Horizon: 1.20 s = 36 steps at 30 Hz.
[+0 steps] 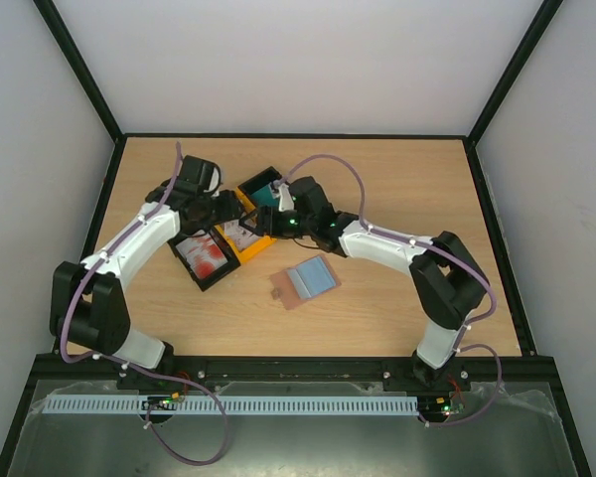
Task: Put the credit cards into the card holder
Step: Pick up the credit card from the storage box.
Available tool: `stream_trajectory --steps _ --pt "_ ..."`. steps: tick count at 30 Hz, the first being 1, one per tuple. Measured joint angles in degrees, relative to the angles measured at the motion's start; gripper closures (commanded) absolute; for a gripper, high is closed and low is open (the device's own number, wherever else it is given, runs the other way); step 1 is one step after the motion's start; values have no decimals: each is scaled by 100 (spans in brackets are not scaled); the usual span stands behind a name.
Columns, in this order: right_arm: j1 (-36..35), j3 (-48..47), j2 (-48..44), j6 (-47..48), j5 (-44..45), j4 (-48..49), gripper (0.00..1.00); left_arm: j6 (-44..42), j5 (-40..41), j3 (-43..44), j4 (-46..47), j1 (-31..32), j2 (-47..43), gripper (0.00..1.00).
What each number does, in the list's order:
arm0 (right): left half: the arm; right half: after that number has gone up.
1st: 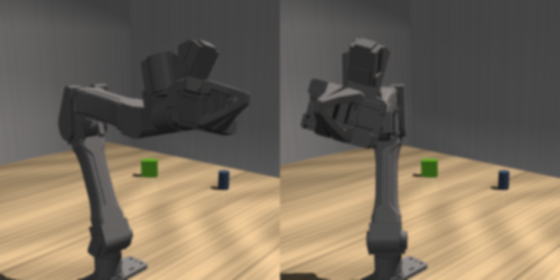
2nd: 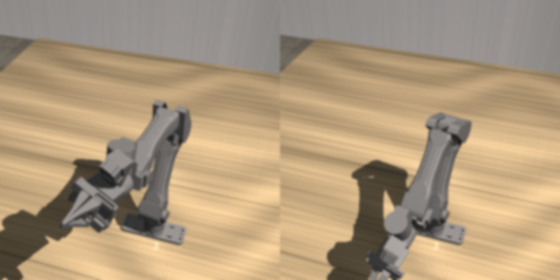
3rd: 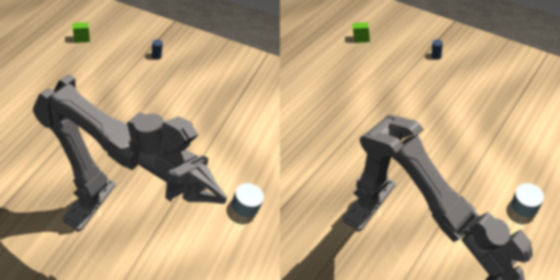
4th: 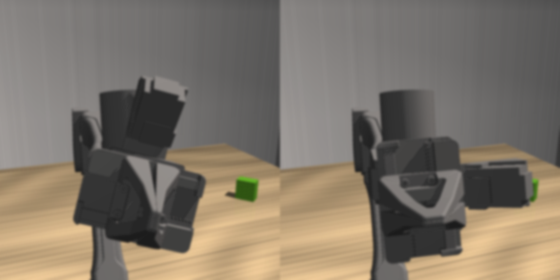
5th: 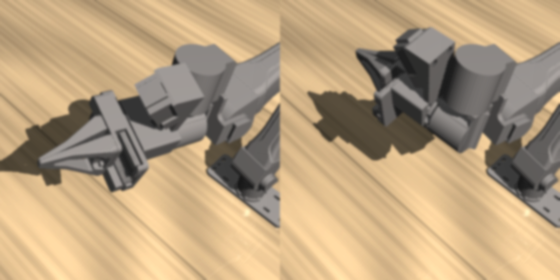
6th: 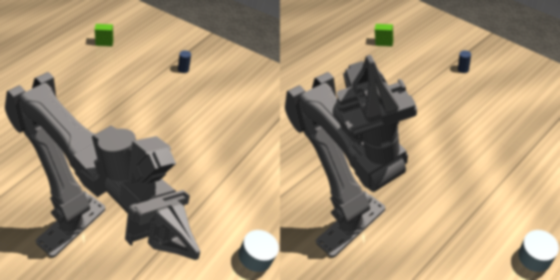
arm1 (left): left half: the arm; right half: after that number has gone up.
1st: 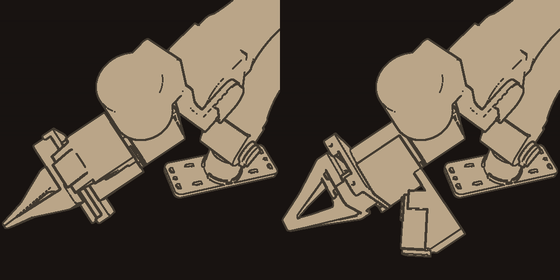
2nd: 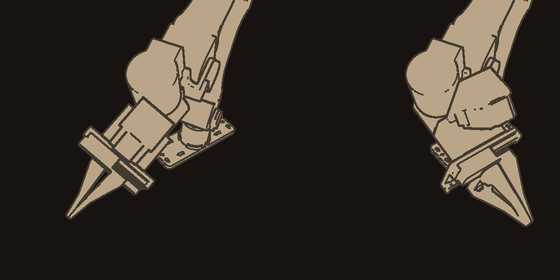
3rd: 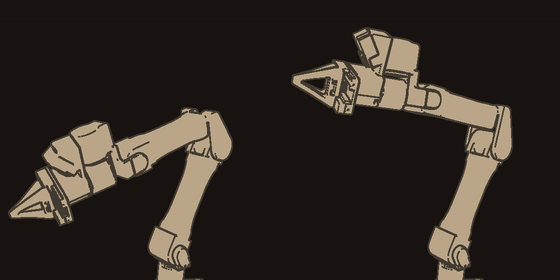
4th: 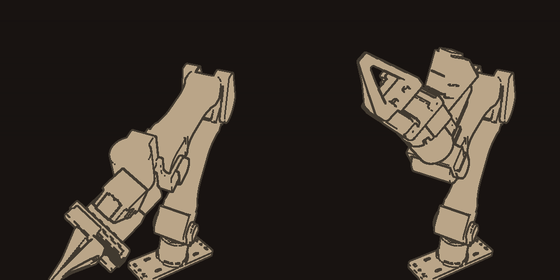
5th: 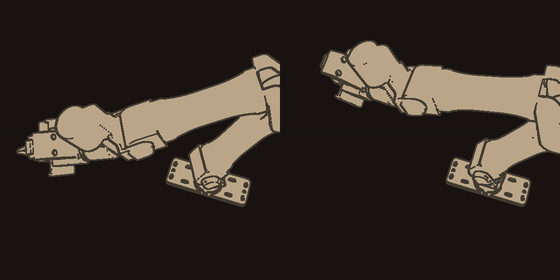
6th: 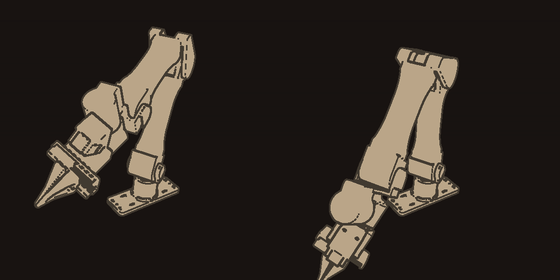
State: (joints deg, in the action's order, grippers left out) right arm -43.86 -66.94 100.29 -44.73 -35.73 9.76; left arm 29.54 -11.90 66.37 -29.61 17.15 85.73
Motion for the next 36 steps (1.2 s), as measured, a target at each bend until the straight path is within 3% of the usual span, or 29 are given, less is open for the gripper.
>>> stream_trajectory --steps 4,21,25,29,30,32,36 --pt "-94 -7 227 -181 101 138 46 72 9 -149 107 -24 -61 52" --pt "-192 -299 896 -407 116 494 56 70 -15 -332 514 -208 -101 52" --pt "-199 -313 973 -566 90 730 68 70 -61 -472 531 -208 -251 52" --pt "-203 -354 1073 -634 142 826 92 68 -210 -566 629 -223 -428 50" --pt "-203 -358 1078 -643 133 863 97 70 -223 -597 651 -225 -466 48" --pt "-205 -387 1071 -669 122 916 98 76 -284 -671 726 -234 -516 39" --pt "-245 -387 1008 -658 142 984 98 162 -439 -835 846 -273 -678 13"
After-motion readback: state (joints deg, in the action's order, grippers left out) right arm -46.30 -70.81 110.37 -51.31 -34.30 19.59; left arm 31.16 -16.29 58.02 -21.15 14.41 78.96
